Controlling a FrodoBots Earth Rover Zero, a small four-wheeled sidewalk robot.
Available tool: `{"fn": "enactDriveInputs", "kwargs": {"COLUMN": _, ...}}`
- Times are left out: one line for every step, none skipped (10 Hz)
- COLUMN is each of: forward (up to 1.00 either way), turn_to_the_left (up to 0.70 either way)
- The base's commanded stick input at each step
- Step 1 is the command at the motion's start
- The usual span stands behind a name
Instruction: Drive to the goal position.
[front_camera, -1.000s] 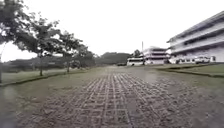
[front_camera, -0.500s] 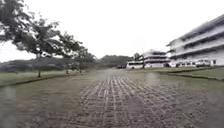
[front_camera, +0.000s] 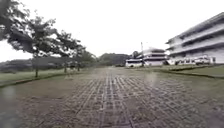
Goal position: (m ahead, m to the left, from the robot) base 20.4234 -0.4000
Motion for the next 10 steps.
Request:
{"fn": "enactDriveInputs", "kwargs": {"forward": 0.7, "turn_to_the_left": 0.0}}
{"fn": "enactDriveInputs", "kwargs": {"forward": 0.7, "turn_to_the_left": 0.0}}
{"fn": "enactDriveInputs", "kwargs": {"forward": 0.7, "turn_to_the_left": 0.0}}
{"fn": "enactDriveInputs", "kwargs": {"forward": 0.7, "turn_to_the_left": 0.0}}
{"fn": "enactDriveInputs", "kwargs": {"forward": 0.7, "turn_to_the_left": 0.0}}
{"fn": "enactDriveInputs", "kwargs": {"forward": 0.7, "turn_to_the_left": 0.0}}
{"fn": "enactDriveInputs", "kwargs": {"forward": 0.7, "turn_to_the_left": 0.0}}
{"fn": "enactDriveInputs", "kwargs": {"forward": 0.7, "turn_to_the_left": 0.0}}
{"fn": "enactDriveInputs", "kwargs": {"forward": 0.7, "turn_to_the_left": 0.0}}
{"fn": "enactDriveInputs", "kwargs": {"forward": 0.7, "turn_to_the_left": 0.0}}
